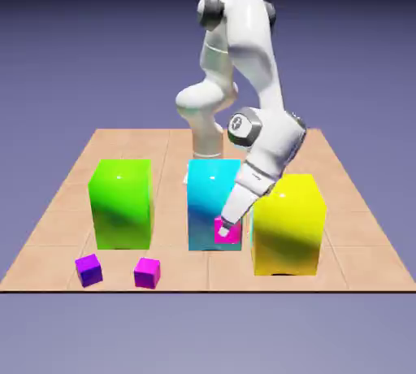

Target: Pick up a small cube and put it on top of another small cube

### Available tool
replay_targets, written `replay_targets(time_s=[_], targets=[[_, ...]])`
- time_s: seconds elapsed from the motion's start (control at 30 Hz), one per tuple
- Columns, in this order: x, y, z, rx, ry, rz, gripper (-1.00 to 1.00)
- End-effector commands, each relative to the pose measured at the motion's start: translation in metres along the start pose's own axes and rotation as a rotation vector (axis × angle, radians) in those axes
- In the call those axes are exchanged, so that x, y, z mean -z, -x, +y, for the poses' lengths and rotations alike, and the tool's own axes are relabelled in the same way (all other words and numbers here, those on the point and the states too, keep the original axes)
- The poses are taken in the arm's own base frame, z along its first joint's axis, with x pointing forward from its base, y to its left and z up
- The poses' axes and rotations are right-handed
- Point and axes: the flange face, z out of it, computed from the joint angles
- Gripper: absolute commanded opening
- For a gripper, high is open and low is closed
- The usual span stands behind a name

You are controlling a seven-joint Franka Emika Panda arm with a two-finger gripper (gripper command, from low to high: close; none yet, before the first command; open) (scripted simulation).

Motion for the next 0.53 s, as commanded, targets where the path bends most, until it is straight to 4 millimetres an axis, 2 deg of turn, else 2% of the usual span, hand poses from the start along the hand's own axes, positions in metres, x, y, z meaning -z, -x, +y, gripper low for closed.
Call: replay_targets(time_s=[0.0, 0.17, 0.2, 0.23, 0.33, 0.37, 0.4, 0.43, 0.5], targets=[[-0.018, 0.006, 0.012, -0.002, -0.016, -0.048, -1.0], [-0.108, 0.049, 0.06, 0.009, -0.127, -0.281, -1.0], [-0.117, 0.054, 0.06, 0.038, -0.12, -0.306, -1.0], [-0.117, 0.054, 0.06, 0.038, -0.12, -0.306, -1.0], [-0.172, 0.065, 0.047, 0.038, -0.12, -0.306, -1.0], [-0.182, 0.068, 0.044, 0.038, -0.12, -0.306, -1.0], [-0.182, 0.068, 0.044, 0.038, -0.12, -0.306, 1.0], [-0.182, 0.068, 0.044, 0.038, -0.12, -0.306, 1.0], [-0.145, 0.059, 0.053, 0.038, -0.119, -0.306, 1.0]])
